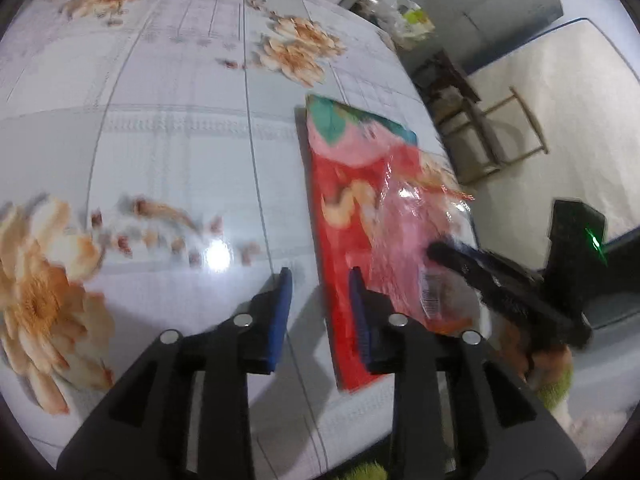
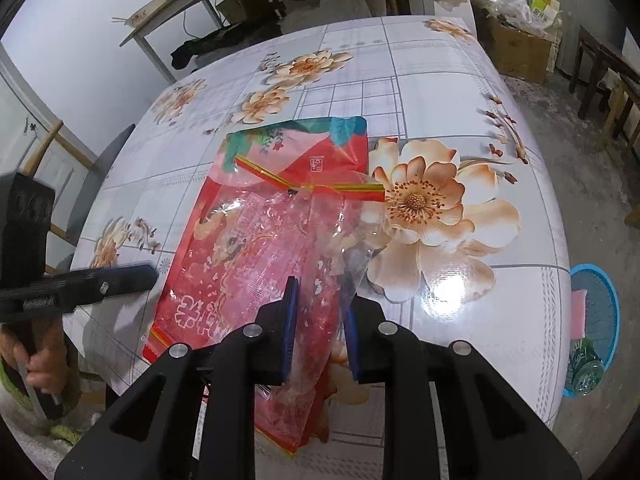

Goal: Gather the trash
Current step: 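Lift the red snack bag and clear bag with both tools toward the wastebasket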

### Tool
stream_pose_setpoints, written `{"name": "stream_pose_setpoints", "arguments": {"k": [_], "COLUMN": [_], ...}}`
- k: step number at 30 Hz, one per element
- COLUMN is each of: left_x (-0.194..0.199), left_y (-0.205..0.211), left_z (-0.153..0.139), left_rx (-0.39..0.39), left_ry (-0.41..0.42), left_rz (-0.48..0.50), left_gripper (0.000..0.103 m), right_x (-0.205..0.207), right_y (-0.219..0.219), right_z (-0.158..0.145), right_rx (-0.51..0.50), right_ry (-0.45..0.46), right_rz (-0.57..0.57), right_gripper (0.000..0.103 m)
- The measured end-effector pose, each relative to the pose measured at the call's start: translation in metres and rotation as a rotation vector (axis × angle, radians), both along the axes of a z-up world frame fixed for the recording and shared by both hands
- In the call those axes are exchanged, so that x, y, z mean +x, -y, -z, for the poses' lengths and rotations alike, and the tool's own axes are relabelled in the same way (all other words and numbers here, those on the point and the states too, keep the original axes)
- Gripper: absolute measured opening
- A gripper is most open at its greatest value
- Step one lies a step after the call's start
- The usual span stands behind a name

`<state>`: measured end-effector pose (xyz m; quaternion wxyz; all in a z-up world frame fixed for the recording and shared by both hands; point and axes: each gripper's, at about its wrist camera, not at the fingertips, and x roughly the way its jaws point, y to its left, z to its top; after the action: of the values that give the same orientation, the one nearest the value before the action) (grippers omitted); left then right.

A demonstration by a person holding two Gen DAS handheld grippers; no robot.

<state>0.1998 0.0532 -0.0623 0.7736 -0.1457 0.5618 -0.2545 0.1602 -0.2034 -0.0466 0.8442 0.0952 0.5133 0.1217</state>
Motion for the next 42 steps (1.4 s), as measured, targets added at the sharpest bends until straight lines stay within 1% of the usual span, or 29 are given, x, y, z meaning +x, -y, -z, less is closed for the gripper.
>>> {"name": "stream_pose_setpoints", "arguments": {"k": [1,2,5,8,11,12,14,17,19,21,22,23,24,28,30,33,34,36,39,40,42], "left_x": [0.003,0.008,0.015,0.016,0.017,0.016,0.014,0.011,0.011,0.010,0.010,0.009,0.009,0.004,0.002,0.003,0.002,0.005,0.005,0.005,0.004], "left_y": [0.005,0.010,0.019,0.027,0.023,0.020,0.014,0.002,-0.006,-0.012,-0.014,-0.014,-0.014,-0.005,-0.002,0.004,0.004,0.000,-0.007,-0.009,-0.008], "left_z": [-0.001,-0.001,0.001,0.006,0.009,0.011,0.013,0.018,0.026,0.032,0.038,0.040,0.043,0.049,0.049,0.045,0.043,0.041,0.042,0.041,0.041], "left_rx": [0.024,0.031,0.004,-0.051,-0.110,-0.136,-0.215,-0.351,-0.473,-0.556,-0.611,-0.630,-0.643,-0.629,-0.623,-0.578,-0.562,-0.554,-0.567,-0.562,-0.543], "left_ry": [0.003,0.000,-0.020,-0.049,-0.081,-0.095,-0.119,-0.156,-0.205,-0.245,-0.277,-0.291,-0.307,-0.331,-0.329,-0.305,-0.294,-0.287,-0.295,-0.292,-0.279], "left_rz": [-0.002,0.000,0.029,0.039,0.016,0.008,-0.004,-0.032,-0.065,-0.082,-0.095,-0.102,-0.109,-0.114,-0.116,-0.122,-0.127,-0.137,-0.146,-0.148,-0.147], "left_gripper": [0.028,0.030,0.031,0.032,0.033,0.035,0.038,0.038,0.038,0.038,0.038,0.038,0.038,0.038,0.038,0.038,0.038,0.038,0.038,0.038,0.038], "right_x": [-0.001,-0.001,-0.002,-0.002,-0.002,-0.002,-0.003,-0.003,-0.004,-0.004,-0.004,-0.004,-0.005,-0.006,-0.006,-0.005,-0.004,-0.005,-0.011,-0.013,-0.020], "right_y": [-0.001,-0.001,0.000,0.004,0.006,0.006,0.006,0.008,0.010,0.011,0.011,0.012,0.013,0.014,0.015,0.020,0.024,0.036,0.061,0.066,0.074], "right_z": [0.000,0.000,0.001,0.002,0.003,0.003,0.003,0.004,0.004,0.004,0.005,0.005,0.005,0.006,0.006,0.007,0.008,0.009,0.016,0.017,0.016], "right_rx": [-0.005,-0.006,0.003,0.030,0.051,0.052,0.054,0.064,0.075,0.085,0.089,0.095,0.099,0.106,0.115,0.156,0.181,0.220,0.307,0.319,0.300], "right_ry": [0.005,0.007,0.015,0.016,0.016,0.018,0.023,0.027,0.028,0.030,0.032,0.033,0.034,0.039,0.039,0.024,0.012,-0.001,-0.024,-0.027,-0.020], "right_rz": [0.001,0.003,0.009,0.016,0.020,0.020,0.018,0.018,0.019,0.021,0.022,0.024,0.025,0.025,0.027,0.042,0.055,0.101,0.176,0.193,0.222], "right_gripper": [0.021,0.021,0.021,0.021,0.021,0.021,0.022,0.021,0.021,0.021,0.021,0.022,0.022,0.022,0.021,0.021,0.021,0.020,0.015,0.014,0.013]}}
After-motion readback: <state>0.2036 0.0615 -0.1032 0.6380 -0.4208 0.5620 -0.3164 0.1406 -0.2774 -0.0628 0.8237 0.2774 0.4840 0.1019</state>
